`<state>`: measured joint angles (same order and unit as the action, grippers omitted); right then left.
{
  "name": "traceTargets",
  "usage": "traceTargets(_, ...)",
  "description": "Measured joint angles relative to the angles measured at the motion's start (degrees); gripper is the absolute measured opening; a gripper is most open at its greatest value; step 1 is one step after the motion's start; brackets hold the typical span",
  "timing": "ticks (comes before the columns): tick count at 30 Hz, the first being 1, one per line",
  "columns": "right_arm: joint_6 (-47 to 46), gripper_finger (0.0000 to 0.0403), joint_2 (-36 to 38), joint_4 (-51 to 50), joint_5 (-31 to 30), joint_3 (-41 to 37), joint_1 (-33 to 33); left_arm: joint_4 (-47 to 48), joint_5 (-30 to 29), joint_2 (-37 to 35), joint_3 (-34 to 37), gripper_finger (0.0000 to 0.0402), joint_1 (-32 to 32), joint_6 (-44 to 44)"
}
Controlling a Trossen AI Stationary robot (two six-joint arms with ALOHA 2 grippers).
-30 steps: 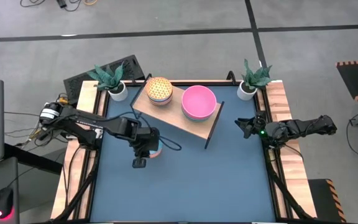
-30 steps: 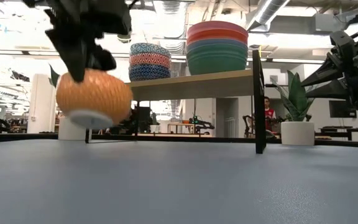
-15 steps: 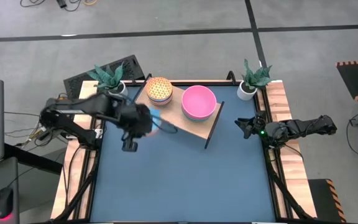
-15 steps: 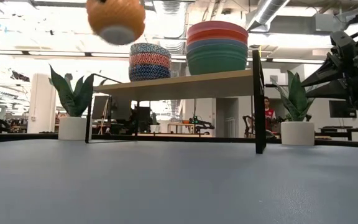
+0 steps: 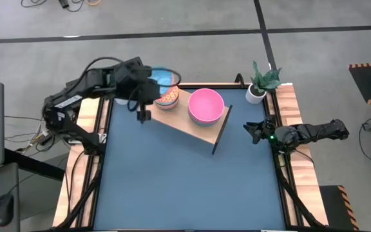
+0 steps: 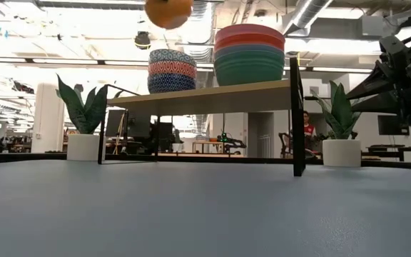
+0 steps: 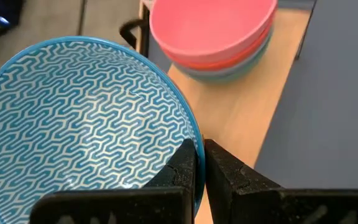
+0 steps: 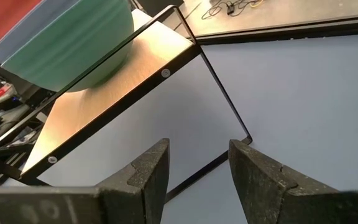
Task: Place and stack bowls onto a shelf
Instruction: Stack the printed blue bowl on the printed orange bowl on the shelf
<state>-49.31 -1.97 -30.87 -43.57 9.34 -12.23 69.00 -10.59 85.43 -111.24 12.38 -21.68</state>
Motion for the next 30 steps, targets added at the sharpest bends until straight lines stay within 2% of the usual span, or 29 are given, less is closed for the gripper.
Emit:
traceTargets(10,-0.17,0.0191,0.0,0.01,0.0,0.0,0.0,2.05,4.79,7.36,0.02,0.0,8.07,-5.33)
traceTargets(15,-0.19,0.0191,-0.01,0.01,0.01,0.0,0.01,5.32,9.92,8.47,0.02,0.0,10.53,-4.88)
traceTargets(22,-0.19,0.0191,0.01,0.02,0.0,0.0,0.0,5.88,10.49,8.43,0.02,0.0,10.86,-5.55)
traceTargets(30,-0.12,0.0191,0.0,0.01,0.0,0.0,0.0,6.53,14.54,8.43,0.03,0.0,10.86,-7.46)
